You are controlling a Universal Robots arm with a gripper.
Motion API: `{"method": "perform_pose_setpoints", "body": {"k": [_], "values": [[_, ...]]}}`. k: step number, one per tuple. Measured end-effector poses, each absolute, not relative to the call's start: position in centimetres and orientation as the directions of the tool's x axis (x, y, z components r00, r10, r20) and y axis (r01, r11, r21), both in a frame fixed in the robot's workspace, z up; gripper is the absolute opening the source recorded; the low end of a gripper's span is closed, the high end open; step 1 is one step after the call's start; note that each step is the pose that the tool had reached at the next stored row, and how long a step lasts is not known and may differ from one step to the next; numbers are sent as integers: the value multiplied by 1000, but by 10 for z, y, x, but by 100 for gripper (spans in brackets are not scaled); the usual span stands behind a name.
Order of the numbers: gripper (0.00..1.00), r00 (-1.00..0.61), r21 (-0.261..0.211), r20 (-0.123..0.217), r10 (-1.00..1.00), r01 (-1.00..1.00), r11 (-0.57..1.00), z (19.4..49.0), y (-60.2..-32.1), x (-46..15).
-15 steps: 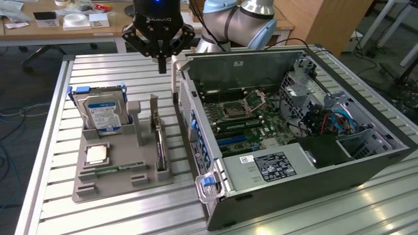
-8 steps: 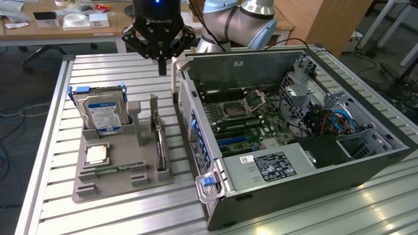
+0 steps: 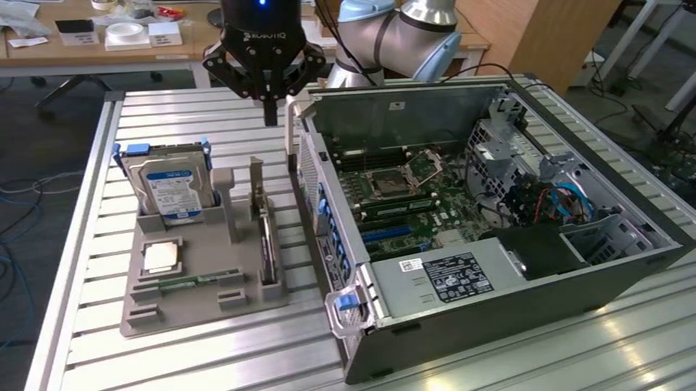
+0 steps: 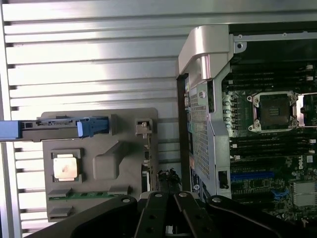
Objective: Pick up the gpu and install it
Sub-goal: 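Reach for the gpu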
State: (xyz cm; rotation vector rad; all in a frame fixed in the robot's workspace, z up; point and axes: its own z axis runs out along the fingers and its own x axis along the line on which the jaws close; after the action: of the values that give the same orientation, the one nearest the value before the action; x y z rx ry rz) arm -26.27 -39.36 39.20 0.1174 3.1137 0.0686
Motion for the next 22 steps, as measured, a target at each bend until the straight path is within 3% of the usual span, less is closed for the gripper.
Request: {"method": "perform_pose_setpoints", "body": {"k": [22], "values": [[11,-997,44,-23,76,75,996,392,-402,-263]]}}
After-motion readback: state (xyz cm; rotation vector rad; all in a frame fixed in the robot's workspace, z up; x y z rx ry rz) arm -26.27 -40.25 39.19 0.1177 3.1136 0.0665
